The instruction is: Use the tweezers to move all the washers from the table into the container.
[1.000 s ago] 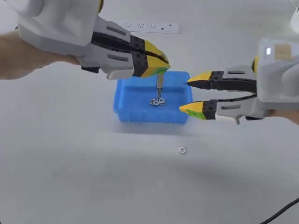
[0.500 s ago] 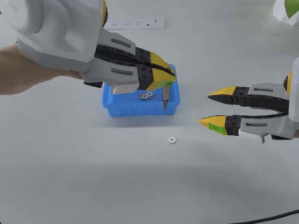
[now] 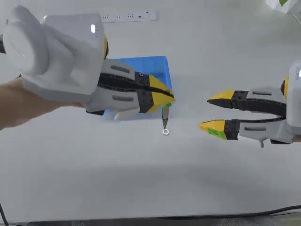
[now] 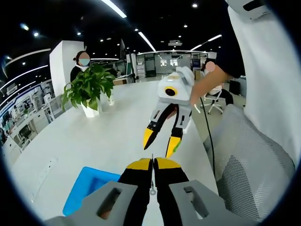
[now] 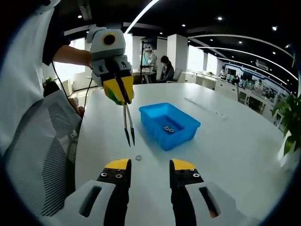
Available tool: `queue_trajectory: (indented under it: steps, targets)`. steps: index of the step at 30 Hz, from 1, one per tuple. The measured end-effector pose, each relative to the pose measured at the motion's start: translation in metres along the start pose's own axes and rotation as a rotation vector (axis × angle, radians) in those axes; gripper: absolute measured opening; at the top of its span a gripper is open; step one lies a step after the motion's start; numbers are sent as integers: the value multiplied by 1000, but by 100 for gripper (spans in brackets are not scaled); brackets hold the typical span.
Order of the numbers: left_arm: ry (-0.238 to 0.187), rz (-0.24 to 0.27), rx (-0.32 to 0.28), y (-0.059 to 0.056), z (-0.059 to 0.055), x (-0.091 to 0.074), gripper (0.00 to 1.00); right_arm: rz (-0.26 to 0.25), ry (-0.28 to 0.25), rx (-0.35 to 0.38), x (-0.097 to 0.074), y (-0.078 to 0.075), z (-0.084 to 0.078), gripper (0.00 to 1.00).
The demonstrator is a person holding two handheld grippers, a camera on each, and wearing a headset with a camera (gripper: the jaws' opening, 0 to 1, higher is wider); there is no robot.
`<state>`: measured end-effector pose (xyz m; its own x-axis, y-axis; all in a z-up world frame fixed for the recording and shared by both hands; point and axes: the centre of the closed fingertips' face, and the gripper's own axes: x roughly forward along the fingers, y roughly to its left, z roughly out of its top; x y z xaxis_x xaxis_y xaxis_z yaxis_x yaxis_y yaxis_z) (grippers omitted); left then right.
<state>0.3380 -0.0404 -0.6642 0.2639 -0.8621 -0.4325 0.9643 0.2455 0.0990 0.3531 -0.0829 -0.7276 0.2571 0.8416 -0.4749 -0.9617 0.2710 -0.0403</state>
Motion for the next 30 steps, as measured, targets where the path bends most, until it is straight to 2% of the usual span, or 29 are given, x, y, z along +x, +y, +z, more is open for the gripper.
queue_trajectory:
  steps: [7,12,23,30]
  targets:
    - [17,5,-20,-3,-11,4,5,10,6,37,1,2,-6,33]
    - [16,4,-23,-2,-12,7,5,-4,-6,62,1,-1,-8,33]
    - [17,1,-31,2,-19,21,5,9,18,77,-1,5,-21,33]
    - [23,-2,-35,3,-25,22,5,10,20,77,-1,4,-20,33]
